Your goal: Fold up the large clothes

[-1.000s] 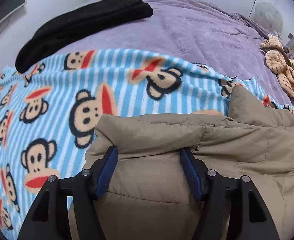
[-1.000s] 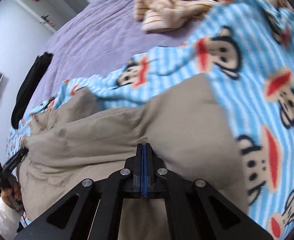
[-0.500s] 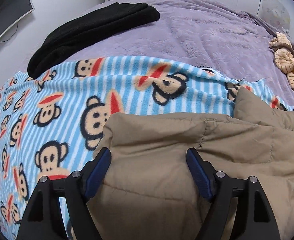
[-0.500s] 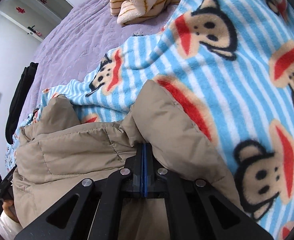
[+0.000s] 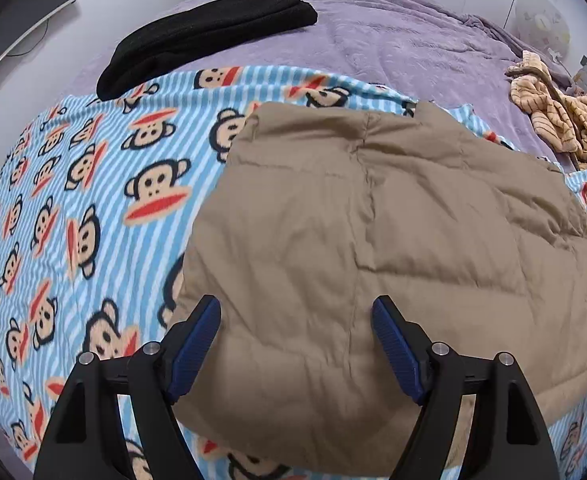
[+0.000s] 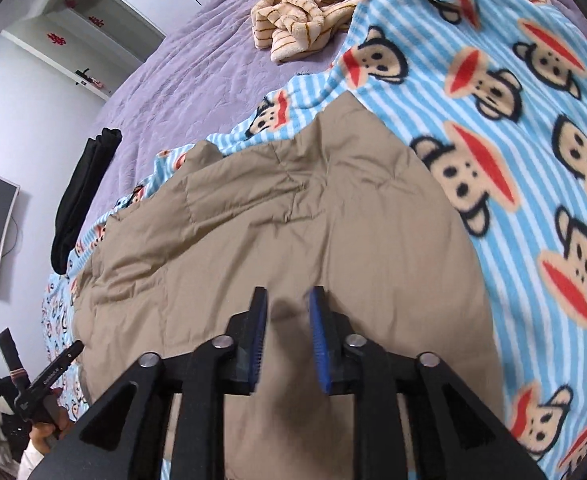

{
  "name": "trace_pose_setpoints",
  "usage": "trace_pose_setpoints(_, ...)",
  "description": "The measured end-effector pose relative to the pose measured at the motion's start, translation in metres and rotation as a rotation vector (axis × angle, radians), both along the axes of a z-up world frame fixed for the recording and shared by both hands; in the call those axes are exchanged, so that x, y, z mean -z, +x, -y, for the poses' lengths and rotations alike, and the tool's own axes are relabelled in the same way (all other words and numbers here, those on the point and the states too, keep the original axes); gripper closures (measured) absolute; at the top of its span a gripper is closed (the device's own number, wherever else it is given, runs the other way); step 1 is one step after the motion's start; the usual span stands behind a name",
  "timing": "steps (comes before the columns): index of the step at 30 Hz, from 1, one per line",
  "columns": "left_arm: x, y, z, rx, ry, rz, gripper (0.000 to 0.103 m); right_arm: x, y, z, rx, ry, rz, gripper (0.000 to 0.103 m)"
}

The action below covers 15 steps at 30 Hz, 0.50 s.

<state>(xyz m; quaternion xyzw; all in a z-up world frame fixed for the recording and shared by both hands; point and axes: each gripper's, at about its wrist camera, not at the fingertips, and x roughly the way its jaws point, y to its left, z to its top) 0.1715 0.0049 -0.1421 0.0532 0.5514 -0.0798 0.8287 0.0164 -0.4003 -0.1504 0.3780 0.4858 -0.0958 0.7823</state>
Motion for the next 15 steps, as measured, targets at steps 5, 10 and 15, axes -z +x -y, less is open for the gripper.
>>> trace_pose_setpoints(5, -0.001, -0.031, -0.005, 0.009, 0.019, -0.015, 0.0, -0.007, -0.042, -0.023, 0.019, 0.061, 0.013, 0.041)
trace_pose_setpoints(10, 0.001, -0.05, -0.014, -0.02, -0.019, -0.075, 0.0, -0.008, -0.073, -0.038, 0.057, 0.138, 0.026, 0.024)
trace_pose_setpoints(15, 0.007, -0.06, -0.028, -0.081, -0.078, -0.126, 0.0, 0.0, -0.091, -0.051, 0.066, 0.201, 0.019, 0.014)
